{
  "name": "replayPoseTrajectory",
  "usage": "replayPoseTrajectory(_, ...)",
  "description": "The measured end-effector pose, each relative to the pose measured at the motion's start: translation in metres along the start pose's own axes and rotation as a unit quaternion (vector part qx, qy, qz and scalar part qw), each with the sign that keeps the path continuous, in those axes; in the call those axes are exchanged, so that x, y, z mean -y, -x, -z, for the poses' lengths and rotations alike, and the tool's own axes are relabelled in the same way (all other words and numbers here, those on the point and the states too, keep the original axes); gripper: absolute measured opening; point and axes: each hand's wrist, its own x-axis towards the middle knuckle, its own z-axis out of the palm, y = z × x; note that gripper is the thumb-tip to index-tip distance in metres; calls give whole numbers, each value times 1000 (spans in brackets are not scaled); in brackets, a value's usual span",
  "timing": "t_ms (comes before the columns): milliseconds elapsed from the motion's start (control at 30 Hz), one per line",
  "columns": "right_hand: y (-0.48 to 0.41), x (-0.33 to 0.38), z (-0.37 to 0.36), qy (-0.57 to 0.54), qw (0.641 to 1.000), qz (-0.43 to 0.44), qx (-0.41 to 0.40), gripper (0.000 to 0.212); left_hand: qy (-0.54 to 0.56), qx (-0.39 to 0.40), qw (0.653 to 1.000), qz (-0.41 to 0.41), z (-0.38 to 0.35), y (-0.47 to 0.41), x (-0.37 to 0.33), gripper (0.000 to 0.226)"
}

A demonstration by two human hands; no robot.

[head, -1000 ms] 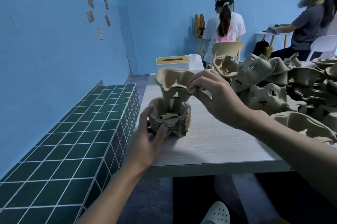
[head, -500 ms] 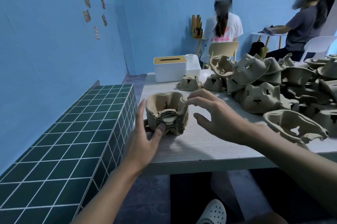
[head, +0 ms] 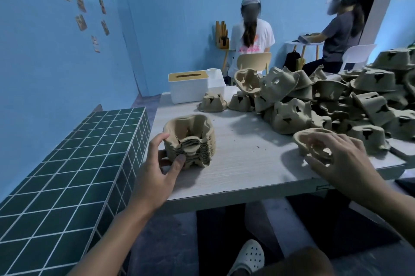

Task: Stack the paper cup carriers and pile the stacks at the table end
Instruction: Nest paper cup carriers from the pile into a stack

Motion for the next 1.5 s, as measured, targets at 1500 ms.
replayPoseTrajectory(1500,-73,91,-31,-326,944,4,-49,12,-26,40,999,25,-5,-19,-8,56)
